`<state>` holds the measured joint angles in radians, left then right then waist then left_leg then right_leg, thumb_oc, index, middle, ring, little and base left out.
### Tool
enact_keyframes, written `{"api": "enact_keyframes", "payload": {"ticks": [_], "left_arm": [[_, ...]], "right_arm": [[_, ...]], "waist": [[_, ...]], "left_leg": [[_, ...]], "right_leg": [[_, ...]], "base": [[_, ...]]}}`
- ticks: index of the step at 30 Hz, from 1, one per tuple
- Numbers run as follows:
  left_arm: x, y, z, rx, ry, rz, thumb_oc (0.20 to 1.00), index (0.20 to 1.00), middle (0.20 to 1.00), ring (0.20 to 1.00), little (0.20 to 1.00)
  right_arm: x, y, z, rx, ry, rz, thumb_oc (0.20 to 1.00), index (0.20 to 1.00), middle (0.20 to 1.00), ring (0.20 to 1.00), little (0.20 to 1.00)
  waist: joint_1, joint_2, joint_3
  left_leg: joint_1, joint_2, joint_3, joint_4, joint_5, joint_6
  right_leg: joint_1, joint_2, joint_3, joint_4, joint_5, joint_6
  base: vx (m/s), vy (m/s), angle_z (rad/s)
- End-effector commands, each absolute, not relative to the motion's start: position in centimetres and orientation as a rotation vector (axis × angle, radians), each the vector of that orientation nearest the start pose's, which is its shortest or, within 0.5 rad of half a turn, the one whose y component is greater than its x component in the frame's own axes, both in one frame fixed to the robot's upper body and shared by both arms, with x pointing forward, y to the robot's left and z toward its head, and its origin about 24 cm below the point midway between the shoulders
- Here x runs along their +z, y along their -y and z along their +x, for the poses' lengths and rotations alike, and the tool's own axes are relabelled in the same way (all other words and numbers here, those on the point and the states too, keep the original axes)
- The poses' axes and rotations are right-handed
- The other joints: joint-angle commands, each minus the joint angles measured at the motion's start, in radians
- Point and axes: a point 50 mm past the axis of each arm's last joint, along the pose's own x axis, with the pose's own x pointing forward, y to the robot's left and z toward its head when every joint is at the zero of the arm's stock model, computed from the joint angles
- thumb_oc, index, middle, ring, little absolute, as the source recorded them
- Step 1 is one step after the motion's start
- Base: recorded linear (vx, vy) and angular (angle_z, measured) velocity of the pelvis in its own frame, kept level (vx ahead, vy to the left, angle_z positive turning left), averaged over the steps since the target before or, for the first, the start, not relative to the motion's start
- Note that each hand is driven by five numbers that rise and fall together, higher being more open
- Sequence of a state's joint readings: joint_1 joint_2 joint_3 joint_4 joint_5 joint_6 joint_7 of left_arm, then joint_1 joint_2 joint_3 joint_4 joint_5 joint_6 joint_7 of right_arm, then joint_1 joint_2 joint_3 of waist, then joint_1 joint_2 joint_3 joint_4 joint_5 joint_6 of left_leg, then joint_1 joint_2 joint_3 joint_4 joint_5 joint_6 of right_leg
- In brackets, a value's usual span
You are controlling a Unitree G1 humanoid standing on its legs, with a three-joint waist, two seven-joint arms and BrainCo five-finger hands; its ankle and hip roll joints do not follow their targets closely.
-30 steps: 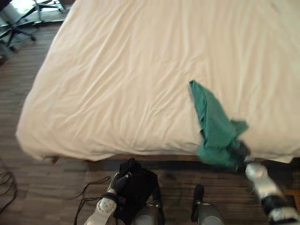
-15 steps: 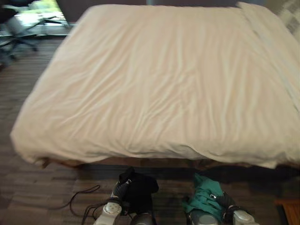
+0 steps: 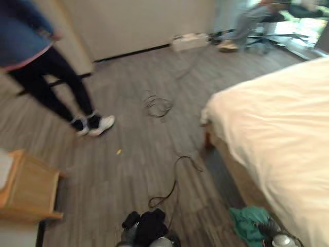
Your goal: Tidy up the quilt and then pick up the clothes from the bed and put them into the laundry hamper.
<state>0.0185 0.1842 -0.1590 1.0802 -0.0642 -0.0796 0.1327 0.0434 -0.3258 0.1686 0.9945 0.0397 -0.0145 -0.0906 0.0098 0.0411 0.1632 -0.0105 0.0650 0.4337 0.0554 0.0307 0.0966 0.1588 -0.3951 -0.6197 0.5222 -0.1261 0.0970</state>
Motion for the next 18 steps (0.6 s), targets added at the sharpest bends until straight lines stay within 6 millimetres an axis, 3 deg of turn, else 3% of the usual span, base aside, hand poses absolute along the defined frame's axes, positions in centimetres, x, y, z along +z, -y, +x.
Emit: {"api": "enact_keyframes", "payload": {"ticks": [1,2,3,5,6,7,8,14,15,16,17,18], "left_arm": [[-12.9,-23.8,16.1,0.122,-0.866,0.378,0.200,0.200,0.200,0.200,0.200],[-12.6,-23.5,16.7,0.101,-0.848,0.389,0.200,0.200,0.200,0.200,0.200],[-12.4,-22.9,17.4,0.066,-0.827,0.404,0.200,0.200,0.200,0.200,0.200],[-12.2,-22.6,18.0,0.031,-0.815,0.431,0.200,0.200,0.200,0.200,0.200],[-12.4,-23.5,17.7,0.035,-0.852,0.492,0.200,0.200,0.200,0.200,0.200],[-12.3,-23.0,18.0,0.016,-0.833,0.470,0.200,0.200,0.200,0.200,0.200],[-13.9,-20.3,16.7,-0.037,-0.936,0.426,0.200,0.200,0.200,0.200,0.200],[-13.6,-20.5,17.4,-0.023,-0.911,0.413,0.200,0.200,0.200,0.200,0.200],[-13.4,-20.6,17.7,-0.017,-0.899,0.404,0.200,0.200,0.200,0.200,0.200],[-13.4,-20.6,17.7,-0.017,-0.899,0.404,0.200,0.200,0.200,0.200,0.200],[-13.2,-20.6,18.0,-0.014,-0.892,0.405,0.200,0.200,0.200,0.200,0.200],[-13.1,-20.5,18.2,-0.019,-0.882,0.410,0.200,0.200,0.200,0.200,0.200]], "right_arm": [[-13.0,23.2,16.0,-0.113,-0.896,-0.338,0.200,0.200,0.200,0.200,0.200],[-13.2,23.4,15.6,-0.131,-0.915,-0.337,0.200,0.200,0.200,0.200,0.200],[-13.5,24.0,14.6,-0.170,-0.948,-0.322,0.200,0.200,0.200,0.200,0.200],[-13.6,24.3,14.0,-0.210,-0.950,-0.284,0.200,0.200,0.200,0.200,0.200],[-14.0,24.9,12.3,-0.215,-0.991,-0.309,0.200,0.200,0.200,0.200,0.200],[-14.2,24.5,12.2,-0.205,-1.007,-0.293,0.200,0.200,0.200,0.200,0.200],[-15.2,24.0,11.3,-0.068,-1.121,-0.478,0.200,0.200,0.200,0.200,0.200],[-14.5,23.9,12.7,-0.059,-1.047,-0.491,0.200,0.200,0.200,0.200,0.200],[-14.0,24.2,13.6,-0.041,-1.006,-0.524,0.200,0.200,0.200,0.200,0.200],[-14.0,24.2,13.6,-0.041,-1.006,-0.524,0.200,0.200,0.200,0.200,0.200],[-13.7,24.4,13.9,-0.042,-0.988,-0.537,0.200,0.200,0.200,0.200,0.200],[-13.4,24.8,14.3,-0.044,-0.969,-0.555,0.200,0.200,0.200,0.200,0.200]], "waist": [[-0.004,-0.049,0.086],[-0.017,-0.036,0.091],[-0.029,-0.033,0.094],[-0.048,-0.041,0.088],[-0.050,-0.051,0.082],[-0.034,-0.062,0.081],[0.021,-0.041,0.041],[0.015,-0.036,0.057],[0.021,-0.045,0.080],[0.020,-0.044,0.079],[0.026,-0.047,0.093],[0.032,-0.049,0.110]], "left_leg": [[0.050,0.049,-0.109,-0.042,-0.081,-0.133],[0.049,0.048,-0.149,-0.059,-0.056,-0.127],[0.063,0.027,-0.213,-0.083,-0.054,-0.125],[0.071,-0.003,-0.270,-0.095,-0.058,-0.120],[0.068,-0.020,-0.295,-0.068,-0.076,-0.109],[0.072,-0.044,-0.308,-0.057,-0.096,-0.105],[0.130,-0.011,-0.272,-0.143,-0.029,-0.173],[0.128,0.002,-0.255,-0.104,-0.034,-0.187],[0.067,0.018,-0.244,0.056,-0.047,-0.201],[0.063,0.020,-0.245,0.063,-0.050,-0.202],[0.012,0.036,-0.247,0.166,-0.020,-0.210],[-0.054,0.064,-0.252,0.291,0.044,-0.230]], "right_leg": [[-0.183,0.048,0.249,-0.125,0.113,0.090],[-0.223,0.134,0.340,-0.152,0.068,0.075],[-0.228,0.227,0.467,-0.245,0.015,0.083],[-0.226,0.287,0.570,-0.361,0.021,0.067],[-0.213,0.298,0.610,-0.385,0.006,0.060],[-0.207,0.279,0.604,-0.402,0.042,0.075],[-0.015,0.331,0.407,-0.528,-0.008,0.021],[-0.034,0.340,0.418,-0.517,-0.016,0.007],[-0.021,0.338,0.427,-0.528,-0.017,-0.006],[-0.022,0.339,0.426,-0.529,-0.017,-0.007],[-0.011,0.342,0.427,-0.537,-0.018,-0.018],[0.002,0.345,0.425,-0.546,-0.020,-0.033]], "base": [[-0.01,0.101,1.29],[0.04,0.056,1.23],[0.08,0.053,1.44],[0.15,0.013,1.54],[0.12,0.002,1.94],[0.09,-0.036,1.60],[0.04,-0.049,0.75],[0.05,-0.082,0.00],[0.05,-0.153,-0.14],[0.05,-0.187,-0.24],[0.04,-0.149,-0.23],[0.07,-0.220,-0.10]]}}
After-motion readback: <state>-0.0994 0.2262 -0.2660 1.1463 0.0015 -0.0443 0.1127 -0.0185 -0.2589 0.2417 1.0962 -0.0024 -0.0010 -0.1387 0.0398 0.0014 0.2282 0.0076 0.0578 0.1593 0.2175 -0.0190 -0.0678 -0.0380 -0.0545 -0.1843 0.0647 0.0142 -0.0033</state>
